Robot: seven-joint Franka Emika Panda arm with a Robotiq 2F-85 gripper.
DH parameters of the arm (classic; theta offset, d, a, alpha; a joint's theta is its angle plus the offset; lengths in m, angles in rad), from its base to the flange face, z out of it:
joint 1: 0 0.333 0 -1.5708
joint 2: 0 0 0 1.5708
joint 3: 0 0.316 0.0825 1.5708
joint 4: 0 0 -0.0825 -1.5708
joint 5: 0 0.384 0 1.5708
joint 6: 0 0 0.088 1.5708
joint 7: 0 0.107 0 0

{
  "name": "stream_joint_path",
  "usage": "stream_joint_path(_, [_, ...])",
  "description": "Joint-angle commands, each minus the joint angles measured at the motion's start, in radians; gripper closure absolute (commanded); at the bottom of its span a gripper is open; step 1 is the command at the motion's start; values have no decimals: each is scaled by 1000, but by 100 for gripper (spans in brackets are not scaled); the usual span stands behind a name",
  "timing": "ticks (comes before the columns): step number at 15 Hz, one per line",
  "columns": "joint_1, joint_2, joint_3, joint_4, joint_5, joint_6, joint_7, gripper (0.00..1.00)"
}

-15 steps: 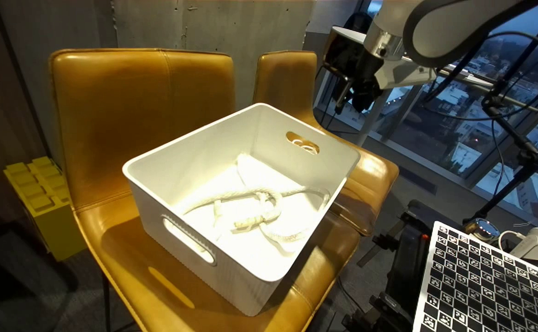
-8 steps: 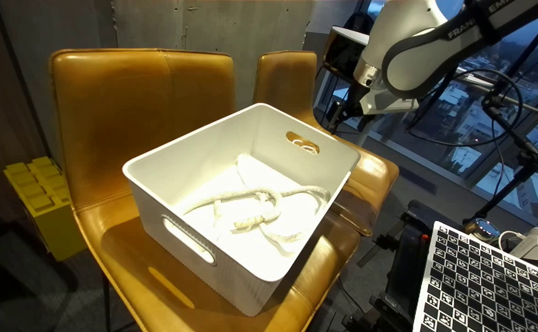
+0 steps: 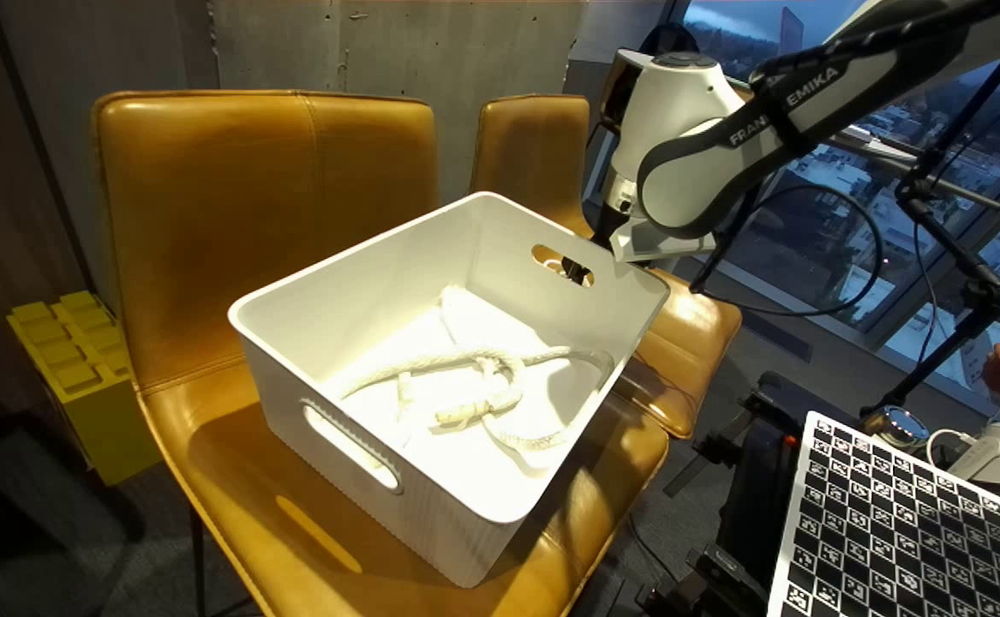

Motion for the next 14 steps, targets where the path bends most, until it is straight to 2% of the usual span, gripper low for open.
stream_joint_path(1, [2, 109, 1, 147, 59, -69, 3, 0])
stream_joint_path(3, [3, 130, -2, 196, 71, -110, 12, 0])
stream_joint_path(5, [6, 148, 1, 225, 76, -136, 16, 5])
stream_joint_path(6, [7, 153, 2, 236, 77, -148, 17, 0])
stream_joint_path(8, [3, 154, 5, 246, 83, -165, 14, 0])
stream_joint_path(11, [-11, 133, 7, 245, 92, -194, 4, 0])
stream_joint_path(14, [-19, 71, 1, 192, 95, -193, -8, 0])
